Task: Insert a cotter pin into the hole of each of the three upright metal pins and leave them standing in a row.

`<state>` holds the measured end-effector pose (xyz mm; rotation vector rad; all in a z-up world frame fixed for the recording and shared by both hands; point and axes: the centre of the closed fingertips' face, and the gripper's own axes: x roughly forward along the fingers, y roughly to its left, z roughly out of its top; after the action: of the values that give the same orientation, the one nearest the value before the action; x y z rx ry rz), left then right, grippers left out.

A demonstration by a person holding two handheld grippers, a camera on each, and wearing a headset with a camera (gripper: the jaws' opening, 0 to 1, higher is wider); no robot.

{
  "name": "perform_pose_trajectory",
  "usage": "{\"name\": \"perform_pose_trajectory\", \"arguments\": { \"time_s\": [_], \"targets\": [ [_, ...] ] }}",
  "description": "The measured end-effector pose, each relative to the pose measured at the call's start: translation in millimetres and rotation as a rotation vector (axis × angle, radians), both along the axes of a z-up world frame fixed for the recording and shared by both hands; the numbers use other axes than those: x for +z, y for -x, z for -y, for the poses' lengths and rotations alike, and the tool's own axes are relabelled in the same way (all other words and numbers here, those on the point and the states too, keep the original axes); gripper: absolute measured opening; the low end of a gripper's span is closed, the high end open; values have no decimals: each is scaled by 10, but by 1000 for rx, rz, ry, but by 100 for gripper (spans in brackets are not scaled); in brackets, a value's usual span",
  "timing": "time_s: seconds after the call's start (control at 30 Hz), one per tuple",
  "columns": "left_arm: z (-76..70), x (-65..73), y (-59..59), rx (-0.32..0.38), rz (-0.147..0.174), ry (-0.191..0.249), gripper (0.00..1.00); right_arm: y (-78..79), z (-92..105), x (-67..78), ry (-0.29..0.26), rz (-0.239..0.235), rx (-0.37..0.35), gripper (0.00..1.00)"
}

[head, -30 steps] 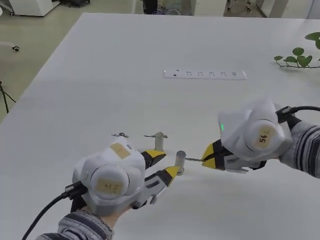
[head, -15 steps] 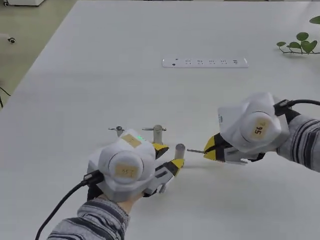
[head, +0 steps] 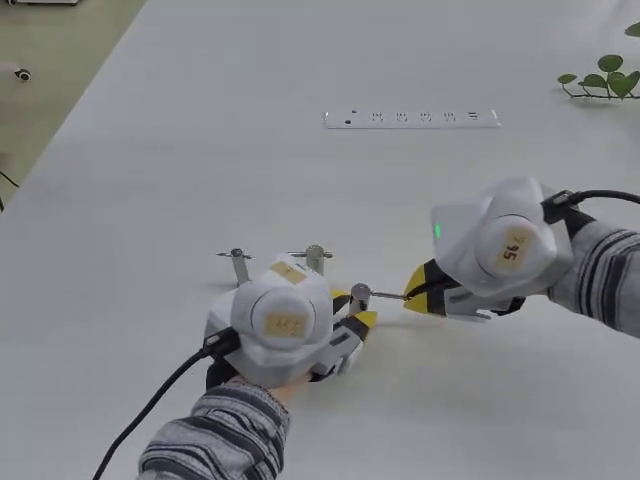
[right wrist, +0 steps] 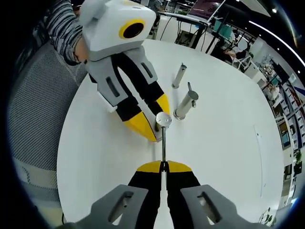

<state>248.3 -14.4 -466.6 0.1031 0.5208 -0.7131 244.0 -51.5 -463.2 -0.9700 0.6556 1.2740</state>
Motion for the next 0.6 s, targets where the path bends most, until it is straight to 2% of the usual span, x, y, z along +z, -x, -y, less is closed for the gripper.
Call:
{"name": "perform_pose_trajectory", "arguments": {
  "time_s": [0.33,0.6],
  "targets": [
    [25,-47,-21,8,-11,-4,11,26,-19,19,1,-2,6,0],
    [27,-77,-26,2,-3,-20,10,26,-42,53,9,1,14,0]
  ]
}}
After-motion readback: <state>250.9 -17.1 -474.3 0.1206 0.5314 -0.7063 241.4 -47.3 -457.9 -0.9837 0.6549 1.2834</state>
